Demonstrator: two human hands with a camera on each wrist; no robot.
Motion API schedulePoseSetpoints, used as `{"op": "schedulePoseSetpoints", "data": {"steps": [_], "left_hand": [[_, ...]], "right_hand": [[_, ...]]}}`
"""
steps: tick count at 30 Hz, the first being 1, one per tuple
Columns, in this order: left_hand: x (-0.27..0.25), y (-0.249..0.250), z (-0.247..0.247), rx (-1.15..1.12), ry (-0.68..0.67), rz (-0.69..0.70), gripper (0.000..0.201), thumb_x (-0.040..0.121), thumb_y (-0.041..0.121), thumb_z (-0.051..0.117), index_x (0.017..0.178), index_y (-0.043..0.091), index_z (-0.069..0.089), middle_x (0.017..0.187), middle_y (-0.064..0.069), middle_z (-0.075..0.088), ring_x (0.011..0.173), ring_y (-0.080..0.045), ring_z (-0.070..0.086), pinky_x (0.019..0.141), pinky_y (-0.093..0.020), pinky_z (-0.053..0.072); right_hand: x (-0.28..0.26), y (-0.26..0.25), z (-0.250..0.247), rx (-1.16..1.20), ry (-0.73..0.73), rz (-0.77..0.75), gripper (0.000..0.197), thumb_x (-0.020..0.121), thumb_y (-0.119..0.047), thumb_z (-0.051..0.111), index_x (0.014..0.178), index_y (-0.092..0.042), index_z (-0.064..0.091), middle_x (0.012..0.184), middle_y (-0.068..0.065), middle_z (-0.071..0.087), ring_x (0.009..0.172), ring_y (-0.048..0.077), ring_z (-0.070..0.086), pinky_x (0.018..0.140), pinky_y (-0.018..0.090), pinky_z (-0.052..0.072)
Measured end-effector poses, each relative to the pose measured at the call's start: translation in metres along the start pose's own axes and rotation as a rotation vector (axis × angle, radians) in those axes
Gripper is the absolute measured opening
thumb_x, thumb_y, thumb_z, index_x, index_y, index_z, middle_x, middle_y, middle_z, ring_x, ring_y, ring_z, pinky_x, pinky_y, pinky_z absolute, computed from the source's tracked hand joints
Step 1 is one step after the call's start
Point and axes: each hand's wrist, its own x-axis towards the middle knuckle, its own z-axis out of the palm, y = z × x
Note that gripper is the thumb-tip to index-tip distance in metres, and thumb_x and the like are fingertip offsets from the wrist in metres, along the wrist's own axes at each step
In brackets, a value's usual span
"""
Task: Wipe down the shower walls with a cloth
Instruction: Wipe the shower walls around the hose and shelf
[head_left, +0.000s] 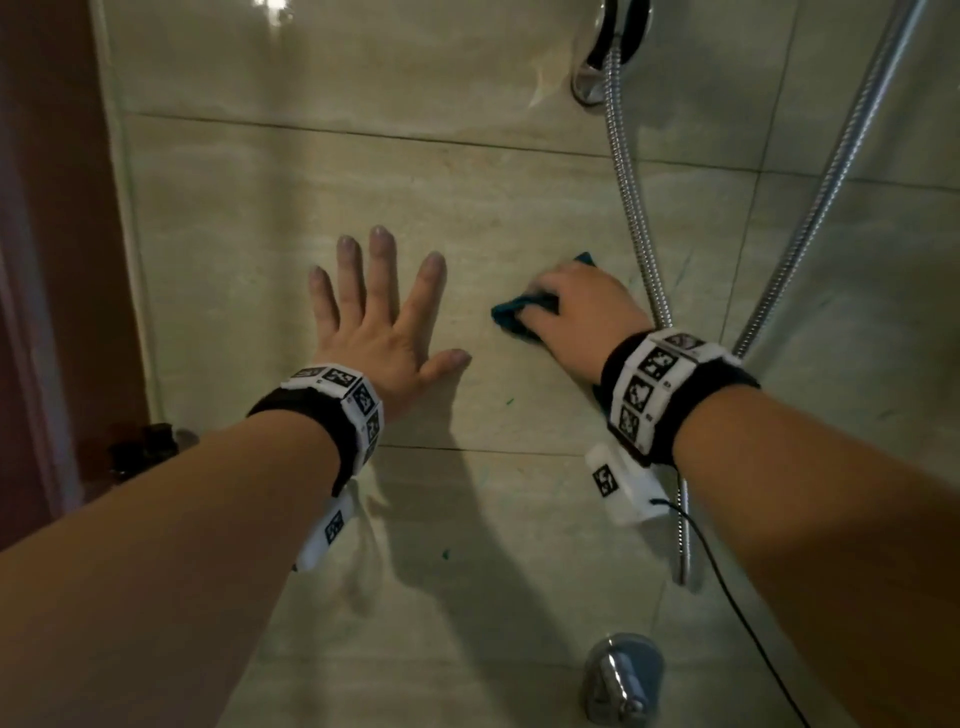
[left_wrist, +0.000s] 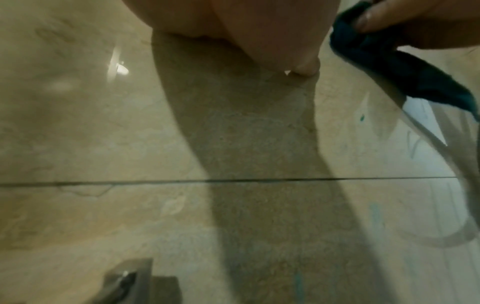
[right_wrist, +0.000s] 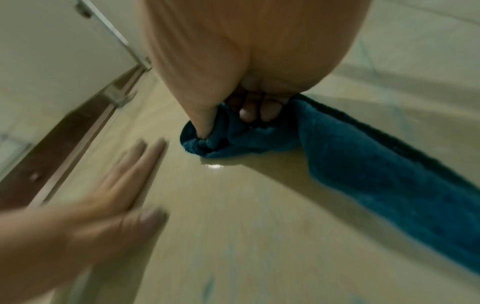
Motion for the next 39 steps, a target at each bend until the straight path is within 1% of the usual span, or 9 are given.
{"op": "schedulePoseSetpoints", "data": {"steps": [4, 10, 17, 23, 26, 29, 33, 36, 39], "left_hand": [[0.002, -0.004, -0.004, 0.003, -0.043, 0.025, 0.102, 0.087, 0.092, 0.023, 0.154, 0.041, -0.035, 0.155, -0.01, -0.053, 0.144, -0.043, -0.045, 0.119, -0.069, -0.018], [-0.001, -0.008, -0.004, -0.006, -0.047, 0.06, 0.106, 0.087, 0.091, 0.028, 0.153, 0.04, -0.036, 0.156, -0.011, -0.052, 0.144, -0.043, -0.044, 0.118, -0.069, -0.019], [-0.004, -0.009, -0.004, -0.007, -0.039, 0.084, 0.112, 0.086, 0.09, 0.035, 0.155, 0.037, -0.034, 0.158, -0.013, -0.049, 0.146, -0.045, -0.042, 0.118, -0.07, -0.018], [-0.007, -0.007, -0.004, -0.004, -0.027, 0.082, 0.112, 0.087, 0.089, 0.037, 0.156, 0.036, -0.033, 0.16, -0.014, -0.046, 0.147, -0.046, -0.039, 0.118, -0.069, -0.018], [-0.008, -0.008, -0.008, -0.001, -0.057, 0.091, 0.116, 0.086, 0.087, 0.043, 0.155, 0.036, -0.035, 0.157, -0.013, -0.05, 0.145, -0.045, -0.042, 0.117, -0.069, -0.02], [-0.009, -0.01, -0.011, -0.005, -0.103, 0.115, 0.123, 0.083, 0.085, 0.051, 0.154, 0.036, -0.037, 0.154, -0.012, -0.054, 0.142, -0.043, -0.047, 0.117, -0.069, -0.022], [-0.01, -0.011, -0.011, -0.002, -0.12, 0.118, 0.126, 0.081, 0.087, 0.052, 0.152, 0.037, -0.039, 0.153, -0.01, -0.055, 0.141, -0.042, -0.049, 0.116, -0.069, -0.023], [-0.009, -0.011, -0.011, -0.001, -0.118, 0.121, 0.127, 0.08, 0.089, 0.051, 0.152, 0.037, -0.039, 0.153, -0.009, -0.056, 0.14, -0.041, -0.05, 0.116, -0.069, -0.022], [-0.009, -0.012, -0.012, -0.002, -0.118, 0.119, 0.132, 0.077, 0.088, 0.057, 0.151, 0.037, -0.04, 0.153, -0.009, -0.056, 0.14, -0.04, -0.05, 0.117, -0.069, -0.021]], "right_hand": [[0.037, -0.007, -0.043, 0.017, 0.136, 0.144, 0.028, 0.099, -0.034, 0.061, 0.114, -0.011, 0.07, 0.109, 0.01, 0.067, 0.105, 0.03, 0.062, 0.077, 0.028, 0.038], [0.024, -0.013, -0.028, 0.092, 0.203, 0.208, 0.025, 0.098, -0.035, 0.061, 0.112, -0.016, 0.07, 0.096, -0.001, 0.06, 0.087, 0.016, 0.054, 0.069, 0.024, 0.034], [-0.035, 0.0, 0.037, 0.03, -0.002, 0.155, 0.02, 0.096, -0.033, 0.067, 0.108, -0.019, 0.075, 0.099, -0.006, 0.053, 0.09, 0.013, 0.051, 0.072, 0.022, 0.03], [-0.08, 0.004, 0.075, -0.04, -0.24, 0.103, 0.024, 0.097, -0.032, 0.066, 0.117, -0.02, 0.075, 0.108, -0.001, 0.059, 0.102, 0.022, 0.06, 0.087, 0.032, 0.049], [-0.078, -0.002, 0.067, -0.101, -0.293, 0.101, 0.024, 0.099, -0.029, 0.063, 0.117, -0.02, 0.075, 0.113, 0.005, 0.065, 0.104, 0.026, 0.063, 0.09, 0.034, 0.051], [-0.051, -0.012, 0.032, -0.077, -0.134, 0.164, 0.025, 0.1, -0.029, 0.061, 0.116, -0.014, 0.074, 0.113, 0.011, 0.07, 0.105, 0.031, 0.064, 0.08, 0.028, 0.042], [0.016, -0.021, -0.037, 0.033, 0.143, 0.325, 0.034, 0.099, -0.037, 0.061, 0.116, -0.009, 0.072, 0.114, 0.015, 0.071, 0.109, 0.033, 0.065, 0.078, 0.029, 0.041], [0.041, -0.03, -0.058, 0.103, 0.176, 0.348, 0.035, 0.097, -0.042, 0.061, 0.105, -0.01, 0.073, 0.097, 0.011, 0.068, 0.097, 0.029, 0.066, 0.074, 0.028, 0.042], [0.035, -0.037, -0.035, 0.177, 0.197, 0.314, 0.027, 0.094, -0.039, 0.066, 0.102, -0.015, 0.076, 0.088, 0.003, 0.067, 0.089, 0.023, 0.066, 0.068, 0.025, 0.039]]}}
